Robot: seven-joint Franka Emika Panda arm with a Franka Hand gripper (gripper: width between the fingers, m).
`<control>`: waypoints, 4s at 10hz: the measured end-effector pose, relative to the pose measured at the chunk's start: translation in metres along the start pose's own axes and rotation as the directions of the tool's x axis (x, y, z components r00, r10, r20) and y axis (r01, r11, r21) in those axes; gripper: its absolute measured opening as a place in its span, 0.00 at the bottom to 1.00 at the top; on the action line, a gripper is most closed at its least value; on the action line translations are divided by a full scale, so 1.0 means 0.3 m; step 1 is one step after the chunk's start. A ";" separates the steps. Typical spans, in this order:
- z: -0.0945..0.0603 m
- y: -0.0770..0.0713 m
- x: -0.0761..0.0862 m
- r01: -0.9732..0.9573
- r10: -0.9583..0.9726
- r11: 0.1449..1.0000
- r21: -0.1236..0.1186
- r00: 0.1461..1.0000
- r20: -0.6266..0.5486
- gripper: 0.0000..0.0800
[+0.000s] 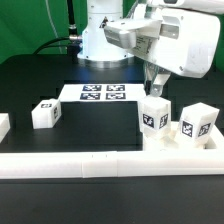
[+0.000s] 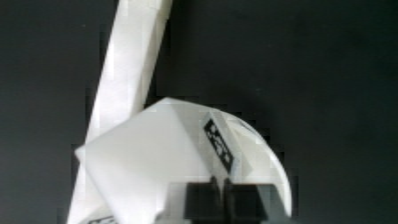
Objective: Assemble stool
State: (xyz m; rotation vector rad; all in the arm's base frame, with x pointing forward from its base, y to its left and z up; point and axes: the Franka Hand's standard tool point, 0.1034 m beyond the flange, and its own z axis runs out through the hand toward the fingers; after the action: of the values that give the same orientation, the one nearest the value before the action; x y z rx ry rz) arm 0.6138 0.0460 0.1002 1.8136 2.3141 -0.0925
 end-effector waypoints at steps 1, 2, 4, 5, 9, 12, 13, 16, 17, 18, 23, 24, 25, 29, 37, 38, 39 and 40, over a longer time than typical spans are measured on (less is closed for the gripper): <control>0.000 0.000 -0.001 -0.044 0.044 0.999 0.000 0.999 0.000 0.01; 0.000 0.000 -0.002 -0.044 0.044 0.999 0.000 0.999 0.000 0.00; 0.001 0.001 -0.008 -0.018 0.018 1.000 -0.002 1.000 0.001 0.02; 0.004 0.002 -0.023 0.043 -0.043 0.999 -0.006 0.999 0.002 0.02; 0.006 0.002 -0.035 0.128 -0.128 0.992 -0.004 0.992 0.012 0.63; 0.010 0.000 -0.044 0.384 -0.384 0.923 0.008 0.923 0.028 0.80; 0.020 0.001 -0.036 0.393 -0.394 0.919 0.018 0.919 0.029 0.81; 0.046 -0.008 -0.022 0.379 -0.380 0.925 0.032 0.925 0.023 0.81; 0.050 -0.010 -0.022 0.378 -0.379 0.925 0.036 0.925 0.022 0.81; 0.052 -0.011 -0.022 0.378 -0.379 0.925 0.039 0.925 0.021 0.66; 0.054 -0.012 -0.028 0.317 -0.318 0.948 0.038 0.948 0.024 0.42; 0.055 -0.013 -0.030 0.247 -0.249 0.968 0.037 0.968 0.027 0.42; 0.058 -0.015 -0.044 0.142 -0.143 0.989 0.033 0.989 0.027 0.42; 0.059 -0.049 -0.048 -0.395 0.393 0.918 0.040 0.918 0.046 0.42; 0.054 -0.046 -0.016 -0.864 0.859 0.503 0.036 0.504 0.087 0.42; 0.054 -0.052 -0.015 -0.915 0.910 0.402 0.037 0.403 0.098 0.42; 0.053 -0.057 -0.008 -0.966 0.959 0.257 0.040 0.260 0.110 0.42; 0.052 -0.066 0.001 -0.992 0.984 0.119 0.048 0.124 0.130 0.42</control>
Offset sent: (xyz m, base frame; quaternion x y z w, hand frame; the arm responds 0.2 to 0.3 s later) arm 0.0000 0.0000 0.0000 0.0000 0.0000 0.0000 1.0000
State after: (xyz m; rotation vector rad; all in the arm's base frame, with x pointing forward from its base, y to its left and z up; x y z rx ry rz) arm 0.5965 0.0386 0.0833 2.9276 0.5201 -0.0755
